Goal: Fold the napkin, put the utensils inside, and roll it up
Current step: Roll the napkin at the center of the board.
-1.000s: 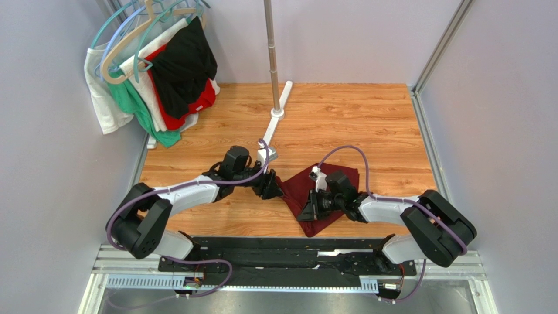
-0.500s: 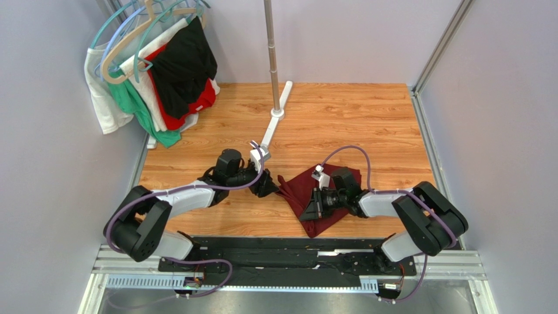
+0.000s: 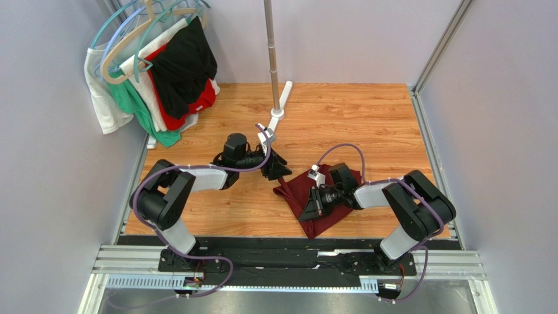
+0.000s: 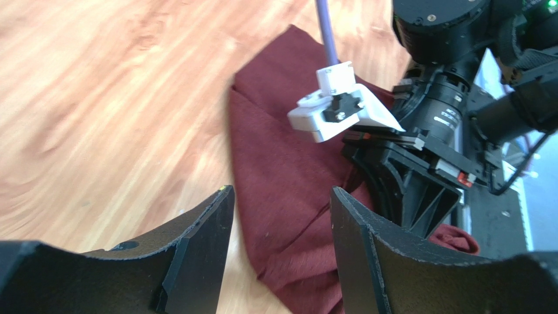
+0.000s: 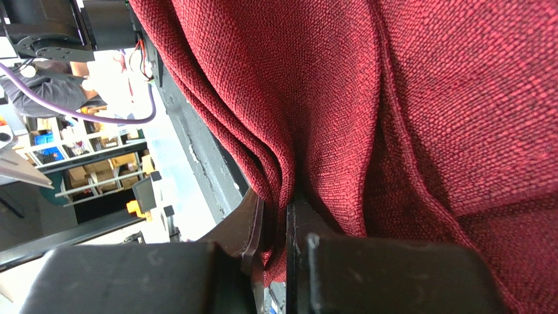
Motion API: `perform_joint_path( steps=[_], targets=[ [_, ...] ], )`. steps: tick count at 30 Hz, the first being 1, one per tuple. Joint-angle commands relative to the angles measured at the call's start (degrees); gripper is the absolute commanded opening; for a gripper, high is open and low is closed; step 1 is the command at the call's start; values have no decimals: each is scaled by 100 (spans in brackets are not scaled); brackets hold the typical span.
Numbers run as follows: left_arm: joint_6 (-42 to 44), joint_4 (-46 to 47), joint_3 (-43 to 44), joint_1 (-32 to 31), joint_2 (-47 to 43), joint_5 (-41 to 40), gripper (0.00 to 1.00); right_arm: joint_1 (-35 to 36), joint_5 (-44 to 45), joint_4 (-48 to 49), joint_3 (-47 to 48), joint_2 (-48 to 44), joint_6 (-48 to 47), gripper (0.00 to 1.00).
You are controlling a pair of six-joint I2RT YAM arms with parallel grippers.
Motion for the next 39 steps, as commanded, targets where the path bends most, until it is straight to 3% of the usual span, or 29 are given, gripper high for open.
perform_joint_path(
  steps=[1,5,13,17,28,34,37,38,39],
  targets=[
    [-286,434,296,-257,321,644,64,-5,-28,-284,59,54,-193,0],
    [-322,-188,657,-451,760,374,65,4,-20,-187,-38,-122,-157,0],
    [-664,-172,613,-452,840,-585,64,-40,16,-187,-187,-386,-131,0],
    [-463,-795,841,-452,1077,-892,64,-57,15,-73,-266,-386,-96,0],
    [100,-2377,1966,-698,1806,-507,64,-84,16,-73,-302,-438,-131,0],
    [144,-2782,2353,-944,2166,-348,64,-84,42,-11,-346,-412,-131,0],
    [144,-2888,2467,-988,2255,-375,55,-101,59,-20,-363,-438,-140,0],
    [144,-2905,2511,-988,2264,-384,39,-93,94,-20,-363,-438,-131,0],
    [135,-2984,2529,-988,2272,-401,33,-93,121,-11,-363,-438,-140,0]
  ],
)
